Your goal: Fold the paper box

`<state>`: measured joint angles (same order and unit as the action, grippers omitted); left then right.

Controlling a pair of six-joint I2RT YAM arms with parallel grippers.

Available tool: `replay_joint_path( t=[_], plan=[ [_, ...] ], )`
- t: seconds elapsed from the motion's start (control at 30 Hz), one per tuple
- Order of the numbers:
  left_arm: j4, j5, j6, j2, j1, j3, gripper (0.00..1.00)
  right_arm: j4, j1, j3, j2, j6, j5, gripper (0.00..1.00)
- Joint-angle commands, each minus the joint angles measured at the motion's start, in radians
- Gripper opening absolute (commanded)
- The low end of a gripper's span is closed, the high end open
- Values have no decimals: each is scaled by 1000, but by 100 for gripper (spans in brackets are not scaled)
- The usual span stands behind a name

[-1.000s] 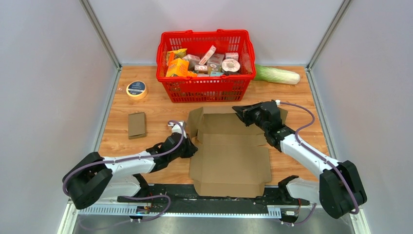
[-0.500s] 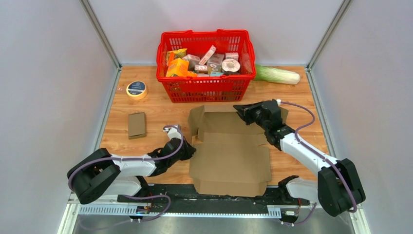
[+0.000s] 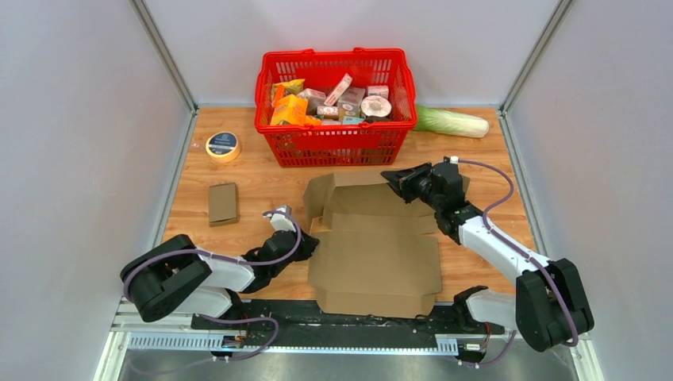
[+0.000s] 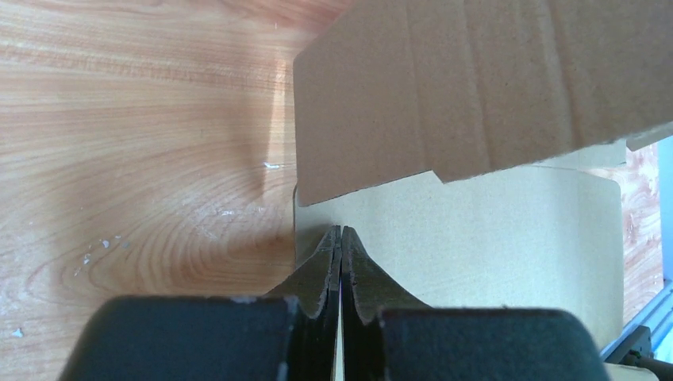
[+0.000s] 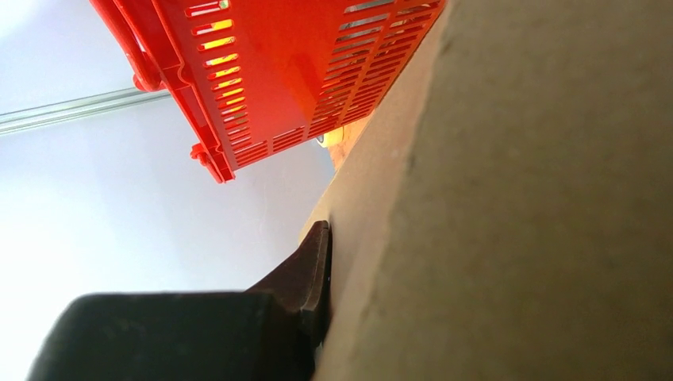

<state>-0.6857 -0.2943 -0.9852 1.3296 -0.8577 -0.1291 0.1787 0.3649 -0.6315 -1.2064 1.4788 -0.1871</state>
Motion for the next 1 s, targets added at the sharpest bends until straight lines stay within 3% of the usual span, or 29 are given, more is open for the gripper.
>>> replay_joint_path(
  t=[0.0, 0.2, 0.5, 0.77, 0.97],
  plan=[
    [32, -83, 100, 71, 11, 43, 3, -41, -27, 26, 1, -118, -21, 5],
    [-12, -101, 68, 77, 11, 92, 4, -64, -69, -26, -33, -104, -48, 4],
    [93, -82, 108, -6, 11, 59, 6, -107, -112, -74, -104, -84, -118, 3],
    [347, -95, 137, -182, 11, -27, 9, -111, -121, -97, -127, -112, -135, 2],
    [610, -112, 184, -395, 23, -139, 24, -108, -121, -85, -105, -110, -126, 2]
  ],
)
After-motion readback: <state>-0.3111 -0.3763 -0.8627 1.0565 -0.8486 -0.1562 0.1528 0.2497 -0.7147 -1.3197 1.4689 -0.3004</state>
